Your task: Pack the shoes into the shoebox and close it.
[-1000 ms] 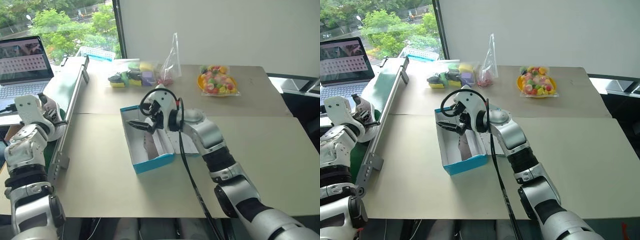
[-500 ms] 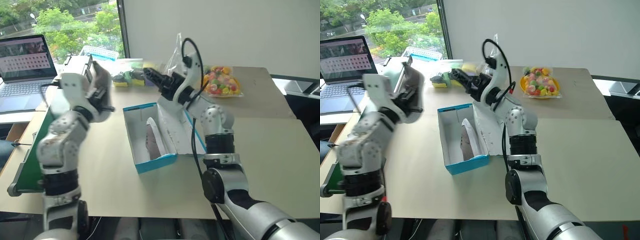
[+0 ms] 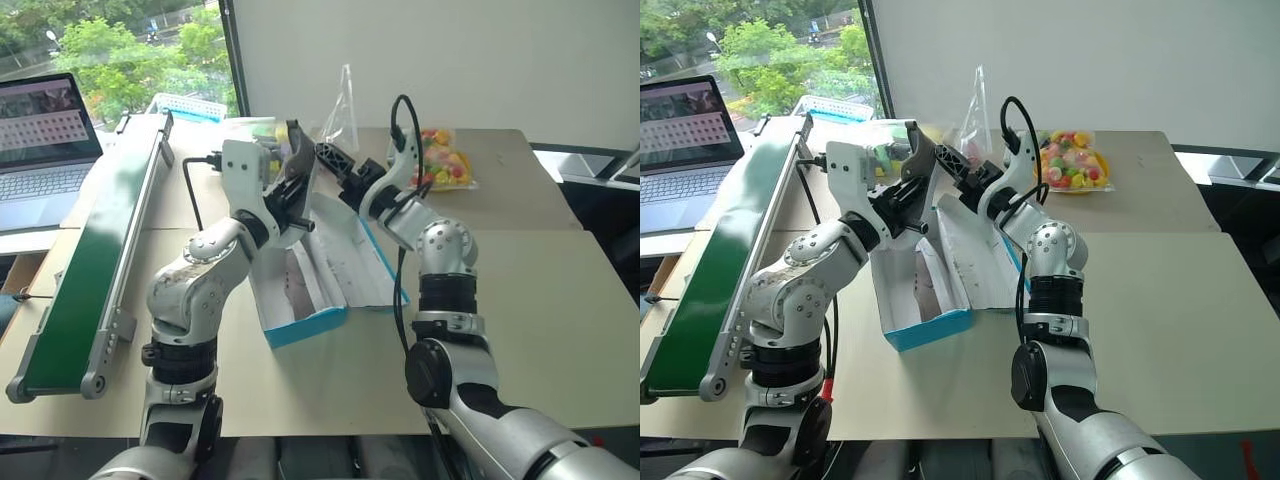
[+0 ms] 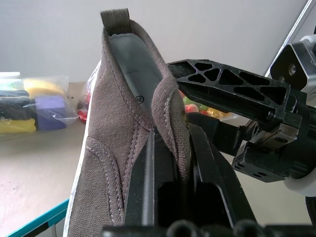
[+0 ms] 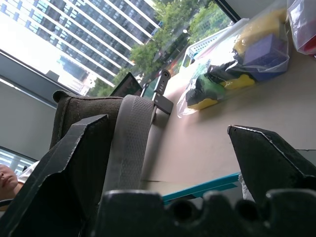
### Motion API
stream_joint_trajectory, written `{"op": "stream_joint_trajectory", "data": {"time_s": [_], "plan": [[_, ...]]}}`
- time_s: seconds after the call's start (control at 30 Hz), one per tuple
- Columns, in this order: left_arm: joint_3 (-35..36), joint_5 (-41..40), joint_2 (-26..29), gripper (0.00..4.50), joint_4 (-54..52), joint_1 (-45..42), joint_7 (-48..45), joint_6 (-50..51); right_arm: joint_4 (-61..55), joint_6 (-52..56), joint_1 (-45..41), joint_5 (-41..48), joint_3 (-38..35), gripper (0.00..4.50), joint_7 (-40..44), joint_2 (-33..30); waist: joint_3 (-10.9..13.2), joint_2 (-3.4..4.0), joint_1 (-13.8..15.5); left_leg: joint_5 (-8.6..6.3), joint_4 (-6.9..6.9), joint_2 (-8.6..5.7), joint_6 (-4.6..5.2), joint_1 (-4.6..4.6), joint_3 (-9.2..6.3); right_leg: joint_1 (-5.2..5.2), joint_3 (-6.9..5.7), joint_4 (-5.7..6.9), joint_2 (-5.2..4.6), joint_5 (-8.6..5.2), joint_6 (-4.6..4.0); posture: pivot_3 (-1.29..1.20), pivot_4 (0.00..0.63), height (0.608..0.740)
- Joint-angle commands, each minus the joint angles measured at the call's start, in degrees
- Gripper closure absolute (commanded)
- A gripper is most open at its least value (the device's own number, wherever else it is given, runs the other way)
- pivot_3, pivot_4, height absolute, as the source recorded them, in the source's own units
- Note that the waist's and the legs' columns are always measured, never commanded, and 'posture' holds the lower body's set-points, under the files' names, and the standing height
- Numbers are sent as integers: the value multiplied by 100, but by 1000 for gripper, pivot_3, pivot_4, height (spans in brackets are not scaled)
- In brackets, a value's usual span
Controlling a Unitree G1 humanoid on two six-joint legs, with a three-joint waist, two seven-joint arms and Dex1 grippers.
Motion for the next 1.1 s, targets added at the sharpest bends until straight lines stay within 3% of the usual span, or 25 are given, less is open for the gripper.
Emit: {"op": "stream_joint_trajectory", "data": {"time_s": [0.03, 0.43, 0.53, 0.7, 0.83, 0.97, 1.1], "plan": [[-248, -73, -151, 4446, -171, -110, -168, -99, -365, 56, -37, 230, 42, 0, -77, -34, 0, 0, 5, 0, 0, 0, 0, -1, 0, 0, 0, 0, 0, 0, 0, 0, 150, 740], [-312, 60, -49, 4446, 190, -443, -542, -319, -1011, 629, -75, 568, 275, 0, -205, -145, 1, 1, 8, 0, 1, -1, 0, -1, 1, 0, 0, -10, 1, 0, 0, 0, 150, 740], [-289, 62, -63, 4500, 283, -651, -570, -356, -1000, 617, -4, 549, 368, 704, -187, -131, 1, 1, 7, 0, 0, 0, 1, -1, 1, 0, 0, -11, 1, 0, 0, 0, 150, 740], [-254, 81, 12, 4500, 288, -733, -655, -323, -936, 561, -8, 553, 400, 2462, -138, -160, 1, 1, -6, 0, 0, 0, 1, 0, 1, -1, 0, -11, 2, 0, 0, 0, 150, 740], [-184, -40, 130, 4500, 162, -658, -713, -78, -892, 520, -30, 553, 409, 3557, -107, -180, 1, 1, -1, 0, 0, 0, 1, 0, 1, -1, 0, -11, 2, 0, 0, 0, 150, 740], [-149, -367, 500, 4500, -255, -347, -915, 561, -855, 473, -58, 547, 444, 3867, -64, -194, 1, 2, -31, 0, 0, 1, 1, 0, 1, -3, 2, -9, 3, 0, 0, 0, 150, 740], [-14, -602, 882, 3067, -610, -90, -1070, 904, -795, 412, -105, 503, 510, 3935, -59, -229, 1, 2, -21, 0, -1, 1, 1, 0, 0, -1, 2, -8, 3, 0, 0, 0, 150, 740]]}}
